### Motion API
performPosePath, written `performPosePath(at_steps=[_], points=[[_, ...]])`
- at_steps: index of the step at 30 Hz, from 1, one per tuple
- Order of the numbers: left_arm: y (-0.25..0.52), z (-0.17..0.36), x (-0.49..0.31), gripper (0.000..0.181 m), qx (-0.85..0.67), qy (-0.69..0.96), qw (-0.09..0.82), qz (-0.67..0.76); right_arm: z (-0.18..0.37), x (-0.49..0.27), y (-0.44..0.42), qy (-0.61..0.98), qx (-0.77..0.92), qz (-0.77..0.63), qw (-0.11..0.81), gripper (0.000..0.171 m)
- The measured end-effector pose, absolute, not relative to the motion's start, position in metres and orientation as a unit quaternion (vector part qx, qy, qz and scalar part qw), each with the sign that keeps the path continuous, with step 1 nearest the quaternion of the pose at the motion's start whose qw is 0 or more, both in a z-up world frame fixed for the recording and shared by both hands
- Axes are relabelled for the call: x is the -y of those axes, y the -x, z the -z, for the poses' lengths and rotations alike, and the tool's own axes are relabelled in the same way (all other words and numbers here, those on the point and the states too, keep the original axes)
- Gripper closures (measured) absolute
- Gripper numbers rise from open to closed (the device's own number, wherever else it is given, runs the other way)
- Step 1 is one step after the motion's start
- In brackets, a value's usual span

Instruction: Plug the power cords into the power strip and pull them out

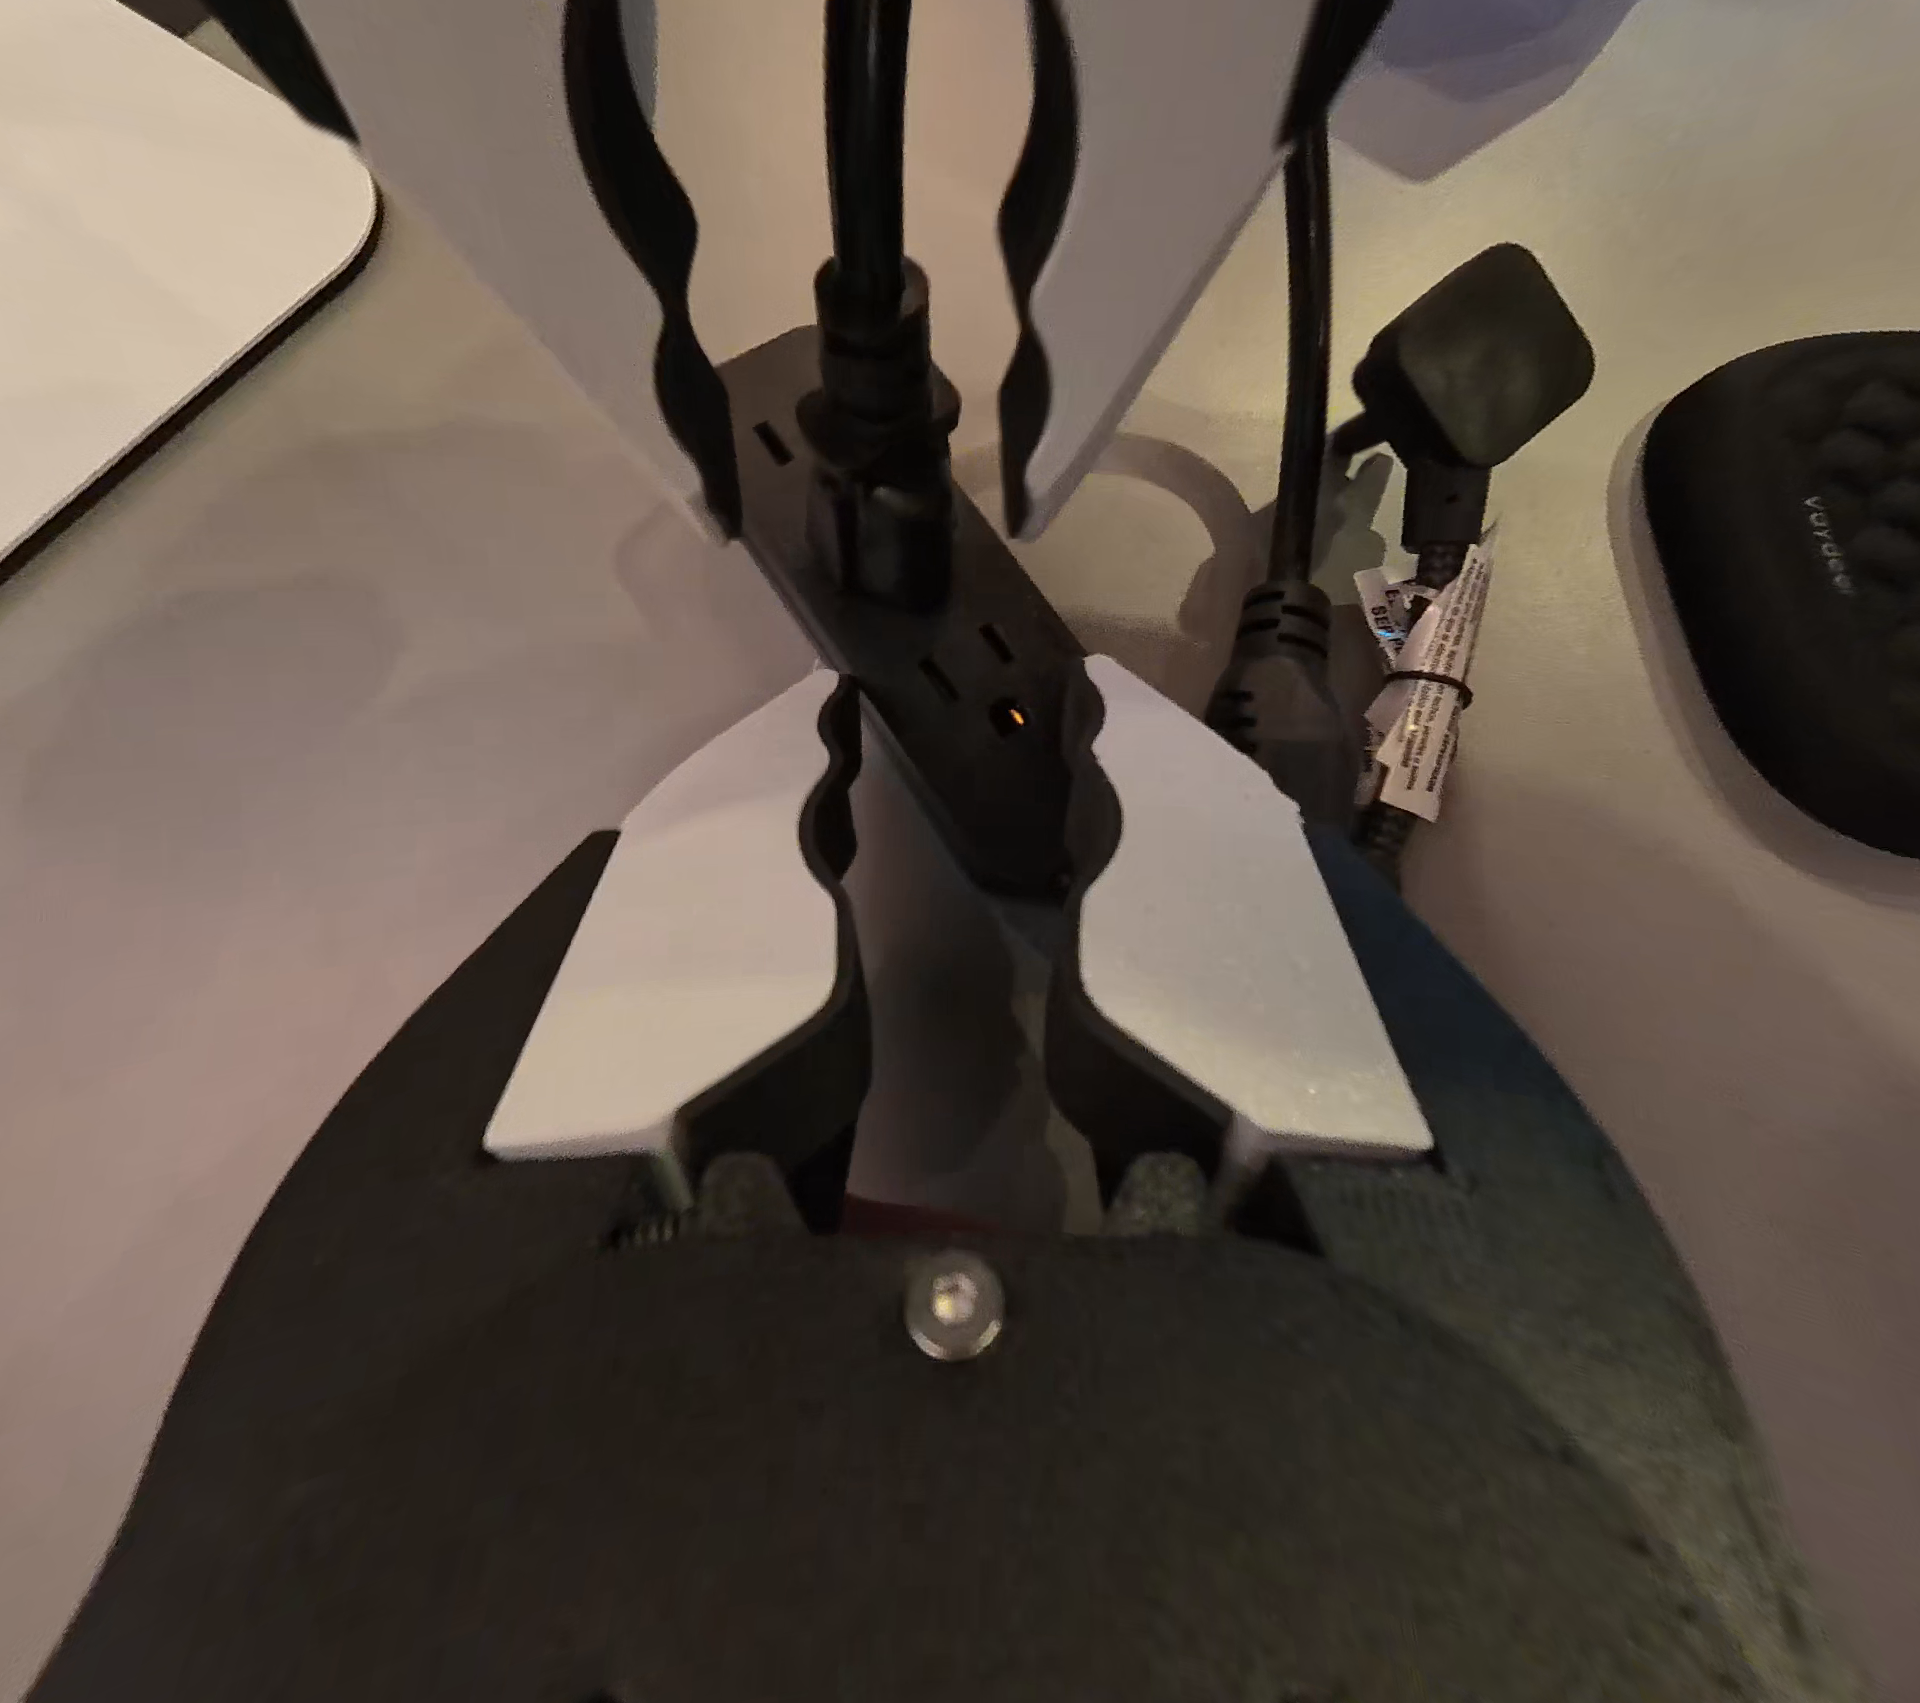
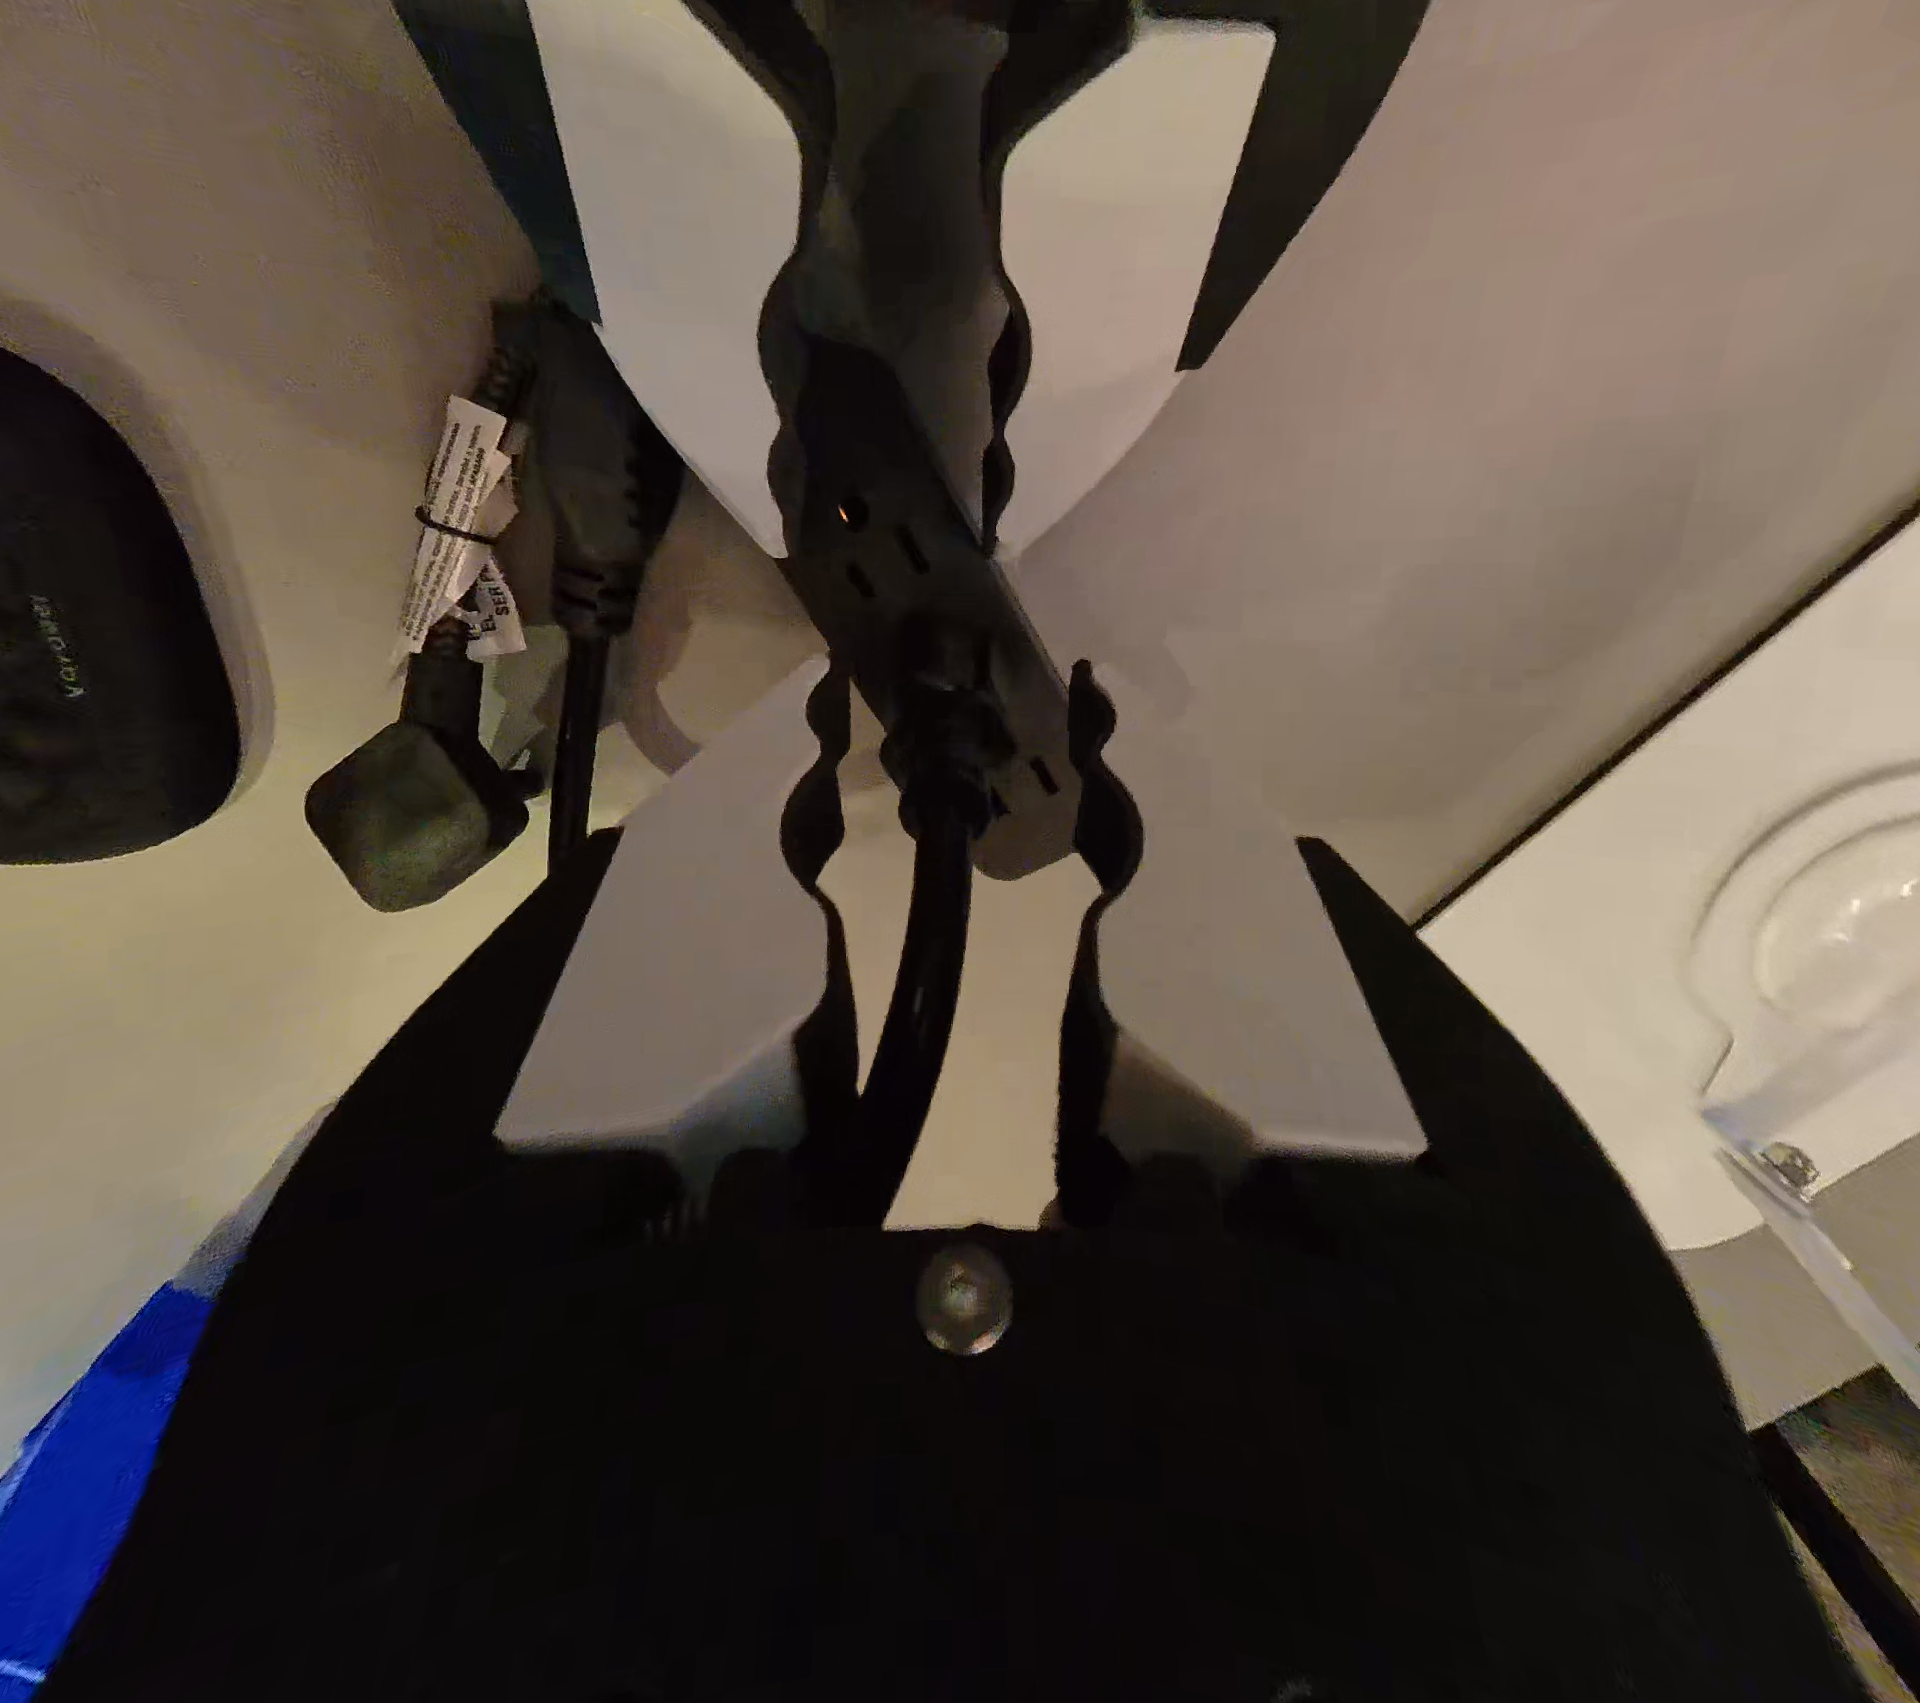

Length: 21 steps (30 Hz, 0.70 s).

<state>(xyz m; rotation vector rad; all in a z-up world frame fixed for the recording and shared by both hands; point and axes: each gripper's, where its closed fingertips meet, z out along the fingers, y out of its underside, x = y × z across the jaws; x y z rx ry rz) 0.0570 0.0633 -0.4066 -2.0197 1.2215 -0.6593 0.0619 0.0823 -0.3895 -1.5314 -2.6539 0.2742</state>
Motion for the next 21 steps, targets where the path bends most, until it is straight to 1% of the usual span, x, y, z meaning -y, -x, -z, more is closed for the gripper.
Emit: performPosePath(at_steps=[3, 5, 7, 9, 11, 16, 17, 21], points=[[-0.056, 0.406, -0.062, 0.145, -0.466, 0.77, 0.348, 0.263, 0.402, -0.085, -0.075, 0.507, 0.858, -0.079, 0.015, 0.133], [-0.056, 0.405, -0.062, 0.145, -0.475, 0.762, 0.357, 0.257, 0.401, -0.085, -0.072, 0.511, 0.854, -0.092, 0.036, 0.134], [-0.057, 0.404, -0.062, 0.146, -0.488, 0.754, 0.367, 0.244, 0.402, -0.085, -0.072, 0.507, 0.856, -0.09, 0.043, 0.139], [-0.057, 0.403, -0.062, 0.147, -0.501, 0.742, 0.379, 0.232, 0.404, -0.087, -0.076, 0.5, 0.862, -0.078, 0.042, 0.149], [-0.057, 0.402, -0.061, 0.151, -0.517, 0.734, 0.39, 0.207, 0.404, -0.087, -0.076, 0.497, 0.864, -0.073, 0.044, 0.15], [-0.056, 0.394, -0.055, 0.149, -0.584, 0.675, 0.437, 0.113, 0.403, -0.086, -0.077, 0.509, 0.856, -0.073, 0.048, 0.151], [-0.057, 0.396, -0.052, 0.152, -0.602, 0.663, 0.433, 0.102, 0.403, -0.086, -0.077, 0.508, 0.857, -0.071, 0.049, 0.151], [-0.064, 0.396, -0.045, 0.146, -0.667, 0.612, 0.419, 0.075, 0.403, -0.085, -0.076, 0.5, 0.862, -0.069, 0.047, 0.15]])
